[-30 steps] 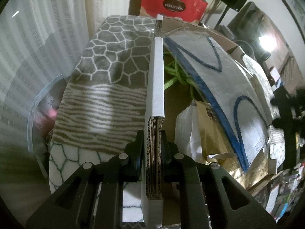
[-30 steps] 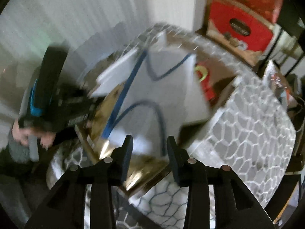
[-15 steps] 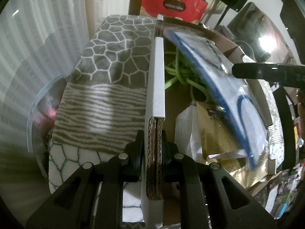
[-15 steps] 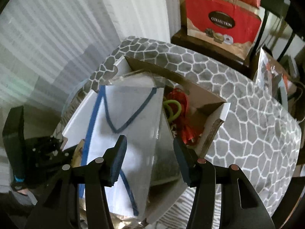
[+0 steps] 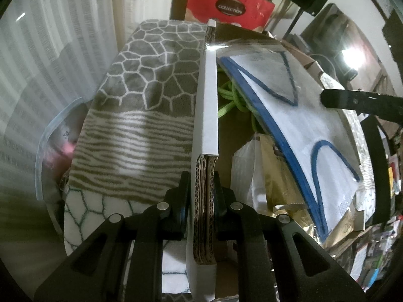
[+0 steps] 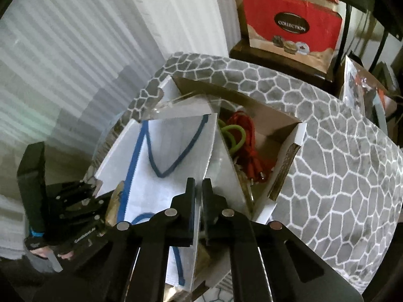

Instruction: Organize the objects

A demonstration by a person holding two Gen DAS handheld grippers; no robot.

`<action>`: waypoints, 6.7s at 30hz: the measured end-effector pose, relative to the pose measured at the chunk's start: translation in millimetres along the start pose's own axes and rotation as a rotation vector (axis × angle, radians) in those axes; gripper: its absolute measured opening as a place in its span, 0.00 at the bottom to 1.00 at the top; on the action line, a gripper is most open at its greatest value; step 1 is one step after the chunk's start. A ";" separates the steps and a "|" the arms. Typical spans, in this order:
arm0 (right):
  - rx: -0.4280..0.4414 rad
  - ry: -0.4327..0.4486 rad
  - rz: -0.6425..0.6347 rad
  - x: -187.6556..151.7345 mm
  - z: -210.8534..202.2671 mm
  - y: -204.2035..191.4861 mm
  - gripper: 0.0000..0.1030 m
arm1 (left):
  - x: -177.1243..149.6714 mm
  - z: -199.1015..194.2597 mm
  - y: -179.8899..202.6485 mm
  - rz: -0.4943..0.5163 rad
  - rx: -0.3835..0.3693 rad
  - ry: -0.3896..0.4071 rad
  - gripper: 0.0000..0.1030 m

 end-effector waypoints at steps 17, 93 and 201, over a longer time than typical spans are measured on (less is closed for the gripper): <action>0.088 0.060 0.228 -29.1 -11.3 33.0 0.04 | 0.3 -0.1 -0.3 -0.001 -0.001 0.000 0.12; 0.044 0.140 0.247 -78.4 -35.3 48.4 0.33 | 4.7 -4.3 -2.9 0.014 0.025 -0.002 0.12; 0.226 0.232 0.547 -80.3 -46.1 170.3 0.35 | 47.4 -13.2 56.6 0.074 -0.154 -0.037 0.37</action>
Point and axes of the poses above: each gripper's, at about its wrist camera, not at the fingertips, and z roughly the way its jaws point, y to its right, x to its top, the point moved 7 cm from there along z, roughly the way its jaws point, and after that the axes turned 13 degrees about -y, right-handed, at the moved point
